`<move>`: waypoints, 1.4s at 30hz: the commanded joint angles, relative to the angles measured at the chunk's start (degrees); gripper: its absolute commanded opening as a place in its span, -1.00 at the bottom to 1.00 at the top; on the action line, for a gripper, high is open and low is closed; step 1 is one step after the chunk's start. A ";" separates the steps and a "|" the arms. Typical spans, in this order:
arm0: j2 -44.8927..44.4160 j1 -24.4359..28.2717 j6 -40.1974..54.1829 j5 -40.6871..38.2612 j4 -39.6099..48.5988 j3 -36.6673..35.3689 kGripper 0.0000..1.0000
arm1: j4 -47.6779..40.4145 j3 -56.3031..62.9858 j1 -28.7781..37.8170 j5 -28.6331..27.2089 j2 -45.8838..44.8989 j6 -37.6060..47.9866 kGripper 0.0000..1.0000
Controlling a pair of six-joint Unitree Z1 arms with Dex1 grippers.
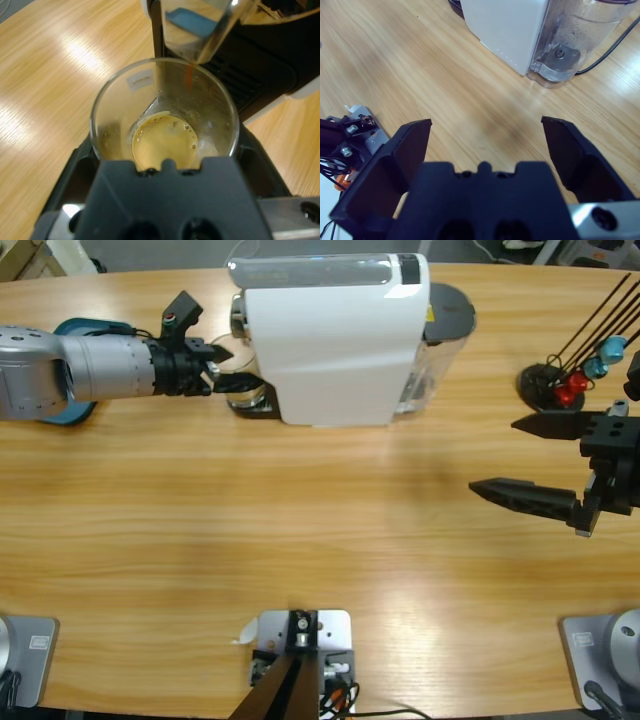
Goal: Pour coffee
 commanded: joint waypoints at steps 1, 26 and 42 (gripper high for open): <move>2.60 0.32 -0.45 -1.23 -0.72 0.73 -0.14 | -0.57 1.07 0.63 -0.40 1.18 0.33 1.00; -29.23 24.07 -5.83 9.46 16.56 10.22 -0.14 | -0.84 1.30 0.63 -0.15 0.16 0.33 1.00; -3.78 37.55 -7.32 9.93 -5.00 9.17 -0.13 | -1.45 2.00 0.63 0.07 -1.70 0.33 1.00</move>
